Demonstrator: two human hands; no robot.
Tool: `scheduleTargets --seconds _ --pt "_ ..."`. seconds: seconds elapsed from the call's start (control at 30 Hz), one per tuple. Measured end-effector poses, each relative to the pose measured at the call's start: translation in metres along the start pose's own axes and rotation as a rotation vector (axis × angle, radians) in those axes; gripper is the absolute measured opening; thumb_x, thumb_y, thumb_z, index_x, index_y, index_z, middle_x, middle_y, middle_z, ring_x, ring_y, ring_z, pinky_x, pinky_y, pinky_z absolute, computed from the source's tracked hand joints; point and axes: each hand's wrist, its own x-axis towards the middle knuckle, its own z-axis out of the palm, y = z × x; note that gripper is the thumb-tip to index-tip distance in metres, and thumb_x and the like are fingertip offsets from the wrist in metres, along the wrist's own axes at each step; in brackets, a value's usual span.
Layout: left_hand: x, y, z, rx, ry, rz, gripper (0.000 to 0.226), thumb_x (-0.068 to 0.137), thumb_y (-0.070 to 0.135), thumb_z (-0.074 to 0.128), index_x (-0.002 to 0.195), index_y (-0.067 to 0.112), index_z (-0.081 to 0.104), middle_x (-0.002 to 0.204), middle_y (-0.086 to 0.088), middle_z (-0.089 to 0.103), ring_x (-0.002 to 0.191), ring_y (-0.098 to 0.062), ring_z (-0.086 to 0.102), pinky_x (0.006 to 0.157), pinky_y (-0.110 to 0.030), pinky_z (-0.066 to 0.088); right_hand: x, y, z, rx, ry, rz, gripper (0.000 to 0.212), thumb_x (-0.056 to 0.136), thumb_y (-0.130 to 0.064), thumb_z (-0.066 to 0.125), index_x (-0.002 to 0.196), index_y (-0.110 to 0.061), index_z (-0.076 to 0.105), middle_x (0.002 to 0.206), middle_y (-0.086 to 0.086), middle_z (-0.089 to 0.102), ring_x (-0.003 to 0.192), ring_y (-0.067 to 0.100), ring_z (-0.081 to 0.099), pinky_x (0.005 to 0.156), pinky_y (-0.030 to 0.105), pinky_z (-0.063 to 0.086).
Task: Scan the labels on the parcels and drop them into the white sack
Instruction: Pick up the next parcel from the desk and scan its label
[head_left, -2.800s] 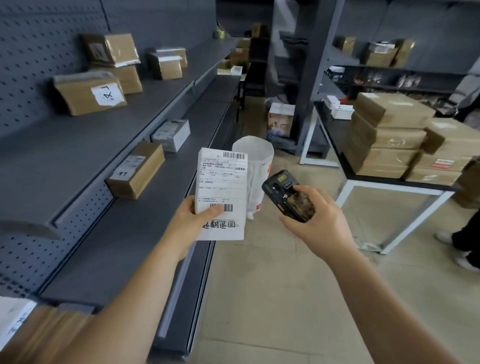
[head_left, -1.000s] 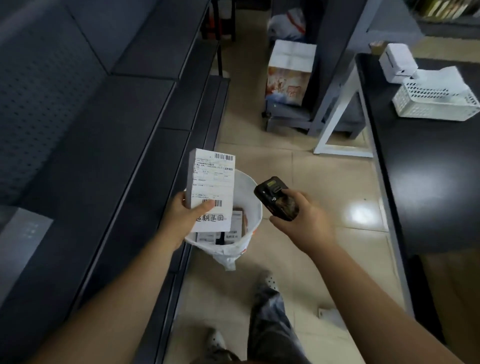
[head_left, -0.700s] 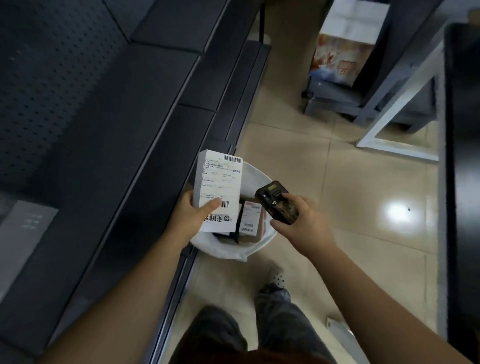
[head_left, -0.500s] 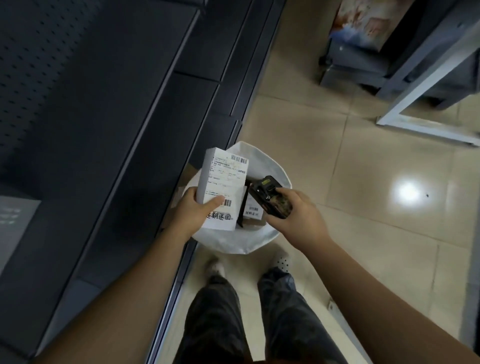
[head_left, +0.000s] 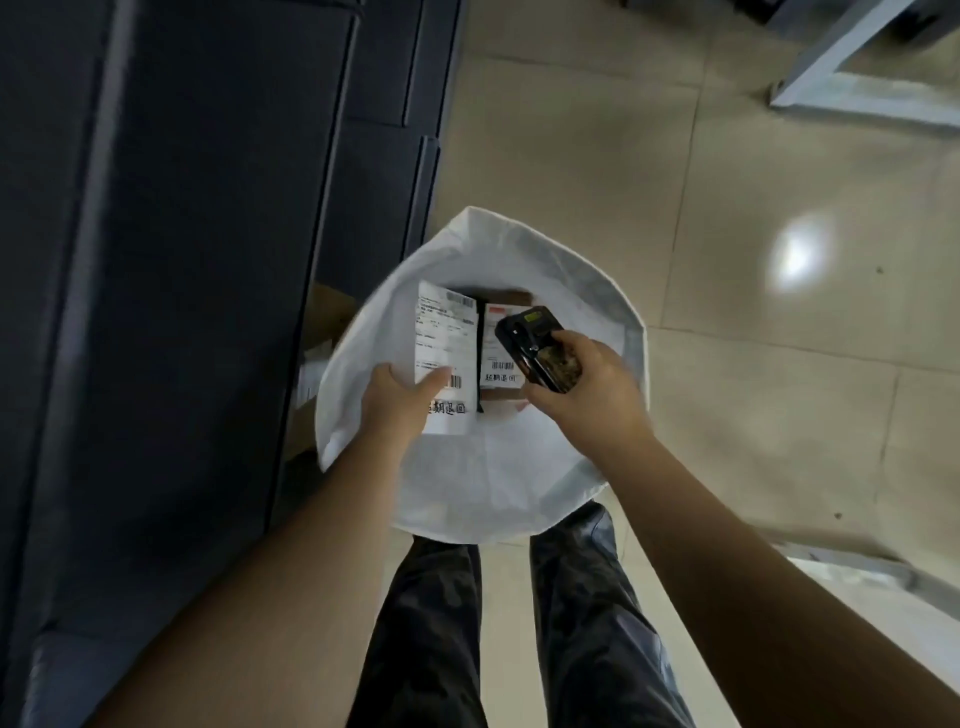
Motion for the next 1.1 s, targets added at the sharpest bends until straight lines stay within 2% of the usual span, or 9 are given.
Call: scheduleTargets --seconds 0.17,0.23,0.33,0.67,0.83,0.93,1.0,1.07,1.1 --pt "0.039 -0.004 0.011 0.111 0.045 0.026 0.054 0.087 0.044 0.071 0.119 0.003 0.058 0.108 -0.005 0.064 0.085 -0.019 0.056 0.043 -0.010 0.036 0.022 0.025 0.010 0.003 0.035 0.134 0.070 0.079 -0.039 0.077 0.142 -0.029 0.047 0.120 -0.007 0.053 0.106 0.017 0.058 0.089 0.040 0.056" --pt "0.055 -0.007 0.021 0.128 0.045 0.035 0.060 0.085 0.048 0.070 0.122 0.002 0.056 0.111 -0.005 0.063 0.092 -0.021 0.058 0.056 -0.009 0.042 0.027 0.031 0.014 0.023 0.040 0.154 0.069 0.078 -0.037 0.077 0.140 -0.030 0.048 0.110 -0.012 0.046 0.100 0.020 0.060 0.079 0.045 0.059" --pt "0.074 -0.007 0.046 0.135 0.018 0.019 0.064 0.084 0.052 0.069 0.125 0.006 0.054 0.118 -0.006 0.064 0.106 -0.028 0.060 0.085 -0.035 0.050 0.034 0.041 0.023 0.017 0.038 0.169 0.069 0.077 -0.037 0.077 0.139 -0.032 0.048 0.112 -0.010 0.049 0.096 0.019 0.060 0.072 0.044 0.060" --pt "0.139 -0.036 0.154 0.085 -0.169 0.040 0.053 0.083 0.031 0.076 0.124 0.004 0.055 0.123 -0.013 0.063 0.103 -0.029 0.065 0.084 -0.038 0.057 0.043 0.080 0.028 0.067 0.047 0.171 0.067 0.077 -0.046 0.077 0.136 -0.039 0.048 0.109 -0.016 0.052 0.084 0.017 0.065 0.069 0.041 0.061" --pt "0.146 -0.045 0.173 0.183 -0.282 0.064 0.029 0.100 0.025 0.052 0.118 0.003 0.061 0.120 -0.017 0.064 0.106 -0.031 0.062 0.082 -0.031 0.049 0.041 0.095 0.029 0.134 0.069 0.195 0.066 0.074 -0.045 0.079 0.133 -0.042 0.050 0.112 -0.015 0.060 0.085 0.018 0.067 0.072 0.043 0.061" --pt "0.145 -0.039 0.164 0.297 -0.329 0.086 0.024 0.103 0.019 0.042 0.086 0.012 0.057 0.121 -0.025 0.061 0.112 -0.038 0.056 0.090 -0.038 0.044 0.037 0.093 0.029 0.146 0.072 0.186 0.068 0.071 -0.049 0.077 0.133 -0.044 0.050 0.114 -0.014 0.060 0.089 0.016 0.065 0.073 0.043 0.061" --pt "0.142 -0.031 0.148 0.333 -0.323 0.110 0.022 0.103 0.025 0.045 0.081 0.027 0.049 0.129 -0.018 0.060 0.112 -0.030 0.056 0.095 -0.033 0.042 0.036 0.088 0.029 0.157 0.068 0.179 0.069 0.070 -0.050 0.076 0.134 -0.044 0.049 0.115 -0.014 0.060 0.090 0.016 0.065 0.073 0.044 0.061" --pt "0.136 -0.027 0.129 0.292 -0.300 0.147 0.009 0.102 0.030 0.047 0.104 0.027 0.055 0.139 -0.012 0.055 0.120 -0.023 0.052 0.102 -0.030 0.037 0.035 0.082 0.027 0.174 0.071 0.177 0.067 0.073 -0.045 0.077 0.133 -0.043 0.049 0.110 -0.018 0.059 0.088 0.016 0.066 0.070 0.043 0.061" --pt "0.132 -0.027 0.120 0.269 -0.280 0.154 0.027 0.101 0.033 0.049 0.126 0.023 0.055 0.142 -0.008 0.053 0.124 -0.023 0.051 0.105 -0.029 0.038 0.034 0.077 0.026 0.189 0.072 0.174 0.065 0.073 -0.042 0.079 0.132 -0.043 0.050 0.108 -0.019 0.058 0.087 0.016 0.066 0.069 0.043 0.061"
